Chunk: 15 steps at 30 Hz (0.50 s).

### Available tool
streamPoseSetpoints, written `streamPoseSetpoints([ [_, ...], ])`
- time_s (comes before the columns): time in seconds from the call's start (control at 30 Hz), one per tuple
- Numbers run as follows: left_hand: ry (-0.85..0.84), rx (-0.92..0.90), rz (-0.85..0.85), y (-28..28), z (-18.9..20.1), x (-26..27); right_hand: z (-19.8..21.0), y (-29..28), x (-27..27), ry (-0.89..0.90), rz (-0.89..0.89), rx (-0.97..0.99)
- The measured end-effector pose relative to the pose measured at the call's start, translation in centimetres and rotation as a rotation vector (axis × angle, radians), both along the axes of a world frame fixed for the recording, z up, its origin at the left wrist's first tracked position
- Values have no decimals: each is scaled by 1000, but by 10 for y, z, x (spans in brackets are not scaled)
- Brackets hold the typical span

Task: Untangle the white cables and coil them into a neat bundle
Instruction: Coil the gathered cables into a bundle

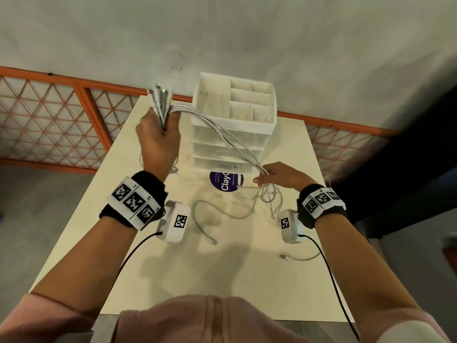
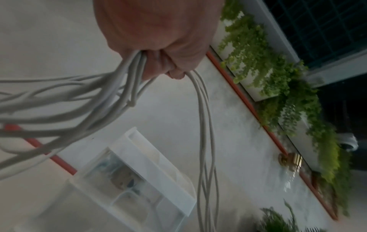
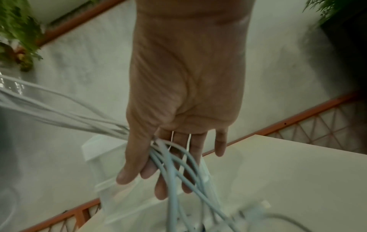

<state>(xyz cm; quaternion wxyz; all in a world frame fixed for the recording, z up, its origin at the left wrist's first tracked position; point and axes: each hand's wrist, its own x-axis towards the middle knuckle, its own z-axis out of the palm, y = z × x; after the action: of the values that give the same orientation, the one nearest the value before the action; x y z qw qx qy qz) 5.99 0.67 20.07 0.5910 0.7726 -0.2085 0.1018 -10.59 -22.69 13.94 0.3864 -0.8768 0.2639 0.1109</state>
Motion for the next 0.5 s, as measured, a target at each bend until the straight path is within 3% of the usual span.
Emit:
streamPoseSetpoints([
  [0.23,36,-18,39,-2,-4,4,-26,0,-2,-50,-67,44],
  [0.5,51,-105,100,4,-5,18,28,-6,26,-386,-228,-42],
])
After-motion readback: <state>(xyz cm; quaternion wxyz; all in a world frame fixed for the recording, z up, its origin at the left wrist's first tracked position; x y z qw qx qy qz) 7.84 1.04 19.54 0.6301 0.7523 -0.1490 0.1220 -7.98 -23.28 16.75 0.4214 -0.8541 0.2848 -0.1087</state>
